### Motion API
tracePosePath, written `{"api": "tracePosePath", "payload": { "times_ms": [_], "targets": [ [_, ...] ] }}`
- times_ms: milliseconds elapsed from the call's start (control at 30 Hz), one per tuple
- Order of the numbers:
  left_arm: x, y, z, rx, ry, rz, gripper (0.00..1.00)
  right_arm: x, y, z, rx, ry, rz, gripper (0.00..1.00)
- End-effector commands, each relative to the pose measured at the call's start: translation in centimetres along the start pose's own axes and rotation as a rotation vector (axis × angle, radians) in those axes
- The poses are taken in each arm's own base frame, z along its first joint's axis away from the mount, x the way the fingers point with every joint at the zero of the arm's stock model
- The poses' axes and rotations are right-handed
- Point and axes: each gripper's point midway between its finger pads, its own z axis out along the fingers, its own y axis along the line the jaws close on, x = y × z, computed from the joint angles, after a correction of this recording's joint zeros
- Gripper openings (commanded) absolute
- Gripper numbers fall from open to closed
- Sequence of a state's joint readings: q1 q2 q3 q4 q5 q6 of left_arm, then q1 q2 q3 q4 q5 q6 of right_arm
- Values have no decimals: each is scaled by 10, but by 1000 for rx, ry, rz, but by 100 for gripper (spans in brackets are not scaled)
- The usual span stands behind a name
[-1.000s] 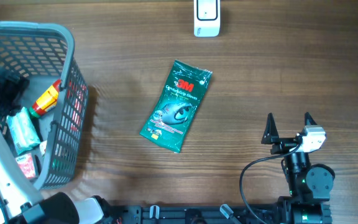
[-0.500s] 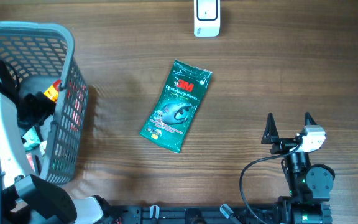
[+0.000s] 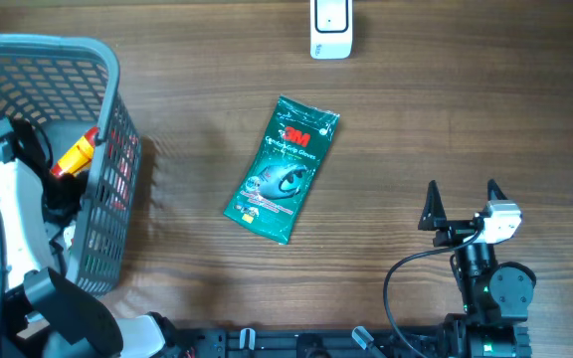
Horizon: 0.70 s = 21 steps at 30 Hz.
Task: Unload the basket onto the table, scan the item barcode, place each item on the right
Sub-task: 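Move the left gripper back over the basket toward the green-capped jar, then grasp the small green-capped jar in the basket with the left gripper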
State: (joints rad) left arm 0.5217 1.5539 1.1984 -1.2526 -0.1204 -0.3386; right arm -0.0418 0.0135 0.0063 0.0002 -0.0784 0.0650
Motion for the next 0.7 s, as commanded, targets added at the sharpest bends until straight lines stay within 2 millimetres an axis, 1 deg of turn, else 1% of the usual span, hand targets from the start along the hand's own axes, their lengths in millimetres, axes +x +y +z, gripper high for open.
{"api": "tracePosePath", "payload": {
  "times_ms": [0,200,233,300,433,533,667],
  "targets": [
    [18,-6,20,35,69,-32,100,-2,2,0,-12,-9,-13,100],
    [30,-7,40,44,98,-30,99,-2,2,0,-13,-9,-13,100],
    [31,-8,41,45,102,-30,98,-2,2,0,-13,-9,-13,100],
    [32,-9,44,53,104,-31,91,-2,2,0,-12,-9,-13,100],
    [33,-13,46,75,109,-32,86,-2,2,0,-12,-9,-13,100],
    [33,-13,48,77,103,-33,86,-2,2,0,-13,-9,-13,100],
    [33,-13,50,76,105,-32,93,-2,2,0,-12,-9,-13,100]
  ]
}}
